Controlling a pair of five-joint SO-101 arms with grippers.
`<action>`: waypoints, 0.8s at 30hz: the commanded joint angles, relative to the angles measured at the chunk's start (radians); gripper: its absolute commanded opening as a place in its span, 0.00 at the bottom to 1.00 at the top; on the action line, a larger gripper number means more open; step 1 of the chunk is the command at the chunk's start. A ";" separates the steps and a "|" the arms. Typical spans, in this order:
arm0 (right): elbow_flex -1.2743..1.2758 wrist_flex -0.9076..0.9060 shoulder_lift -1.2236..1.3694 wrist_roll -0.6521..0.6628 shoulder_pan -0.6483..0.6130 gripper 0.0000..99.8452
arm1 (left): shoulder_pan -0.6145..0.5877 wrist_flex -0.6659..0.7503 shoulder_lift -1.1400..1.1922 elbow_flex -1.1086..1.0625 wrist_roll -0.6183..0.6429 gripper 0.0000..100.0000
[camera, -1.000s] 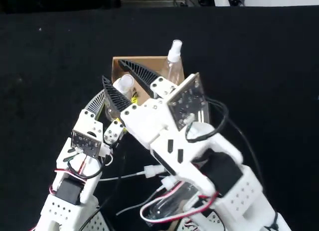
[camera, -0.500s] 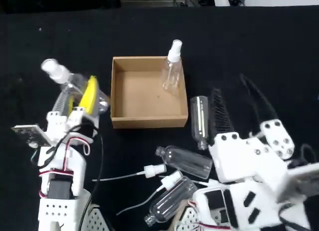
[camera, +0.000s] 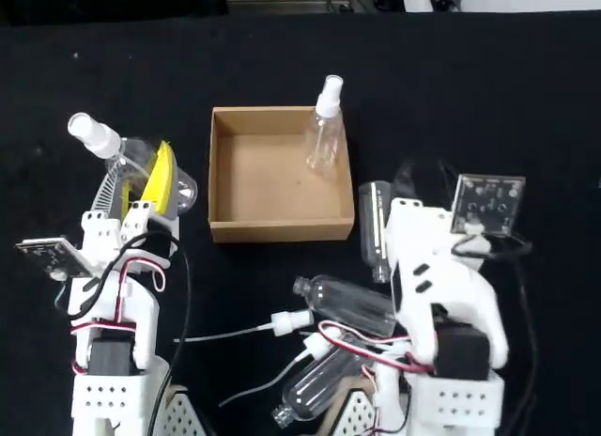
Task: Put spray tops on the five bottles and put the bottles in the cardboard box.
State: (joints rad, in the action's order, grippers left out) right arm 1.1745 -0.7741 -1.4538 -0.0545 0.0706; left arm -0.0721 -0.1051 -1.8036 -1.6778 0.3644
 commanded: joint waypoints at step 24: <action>0.209 0.186 -0.002 -0.143 0.058 0.11 | 0.127 0.835 1.071 0.415 -0.012 0.03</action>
State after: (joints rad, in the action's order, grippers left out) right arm 1.3863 -0.6191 -1.4538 -0.1926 0.1120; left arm 0.0598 0.5409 -1.0211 -1.4139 0.3644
